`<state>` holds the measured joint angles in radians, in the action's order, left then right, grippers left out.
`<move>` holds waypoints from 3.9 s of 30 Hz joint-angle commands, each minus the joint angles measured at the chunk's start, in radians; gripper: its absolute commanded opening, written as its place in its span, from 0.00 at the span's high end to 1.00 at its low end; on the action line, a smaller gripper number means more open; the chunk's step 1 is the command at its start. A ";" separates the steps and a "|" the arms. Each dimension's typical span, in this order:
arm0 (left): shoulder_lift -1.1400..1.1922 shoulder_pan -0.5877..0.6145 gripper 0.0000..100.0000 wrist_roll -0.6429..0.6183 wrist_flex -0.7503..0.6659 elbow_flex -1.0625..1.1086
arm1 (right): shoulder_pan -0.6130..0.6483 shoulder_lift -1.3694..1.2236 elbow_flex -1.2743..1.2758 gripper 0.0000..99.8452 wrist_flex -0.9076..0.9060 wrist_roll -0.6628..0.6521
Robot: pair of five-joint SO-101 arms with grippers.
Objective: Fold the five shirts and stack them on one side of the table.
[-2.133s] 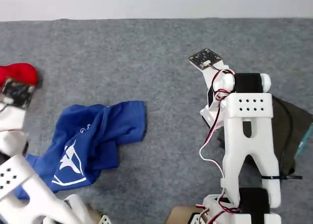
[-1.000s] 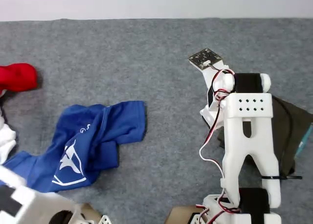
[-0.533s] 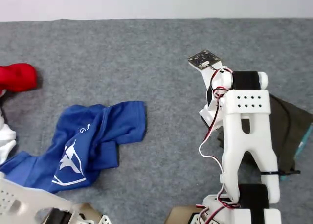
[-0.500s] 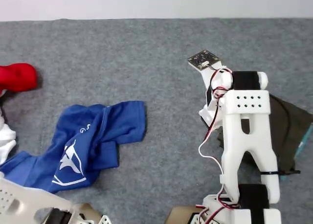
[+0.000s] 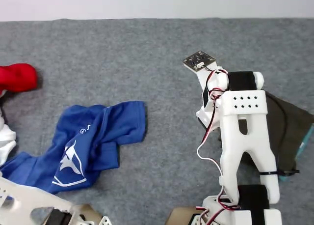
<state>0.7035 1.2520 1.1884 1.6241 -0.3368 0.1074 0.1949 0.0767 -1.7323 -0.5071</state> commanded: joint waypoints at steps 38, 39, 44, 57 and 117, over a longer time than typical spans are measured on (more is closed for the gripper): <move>-0.442 -0.118 1.00 -0.048 0.124 0.099 | 0.575 -1.213 -1.573 0.99 0.071 0.058; -0.453 -0.129 1.00 -0.054 0.124 0.110 | 0.582 -1.245 -1.606 0.99 0.097 0.057; -0.474 -0.169 1.00 -0.110 0.121 0.127 | 0.641 -1.371 -1.686 0.99 0.211 0.054; -0.471 -0.218 1.00 -0.153 0.120 0.127 | 0.665 -1.412 -1.674 0.99 -0.067 -0.038; -0.480 -0.305 1.00 -0.169 0.092 0.120 | 0.777 -1.260 -1.300 0.81 0.360 0.068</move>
<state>0.2846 0.9620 1.0257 1.7238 -0.2094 0.8654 -1.0188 -1.0802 -1.3809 -0.4488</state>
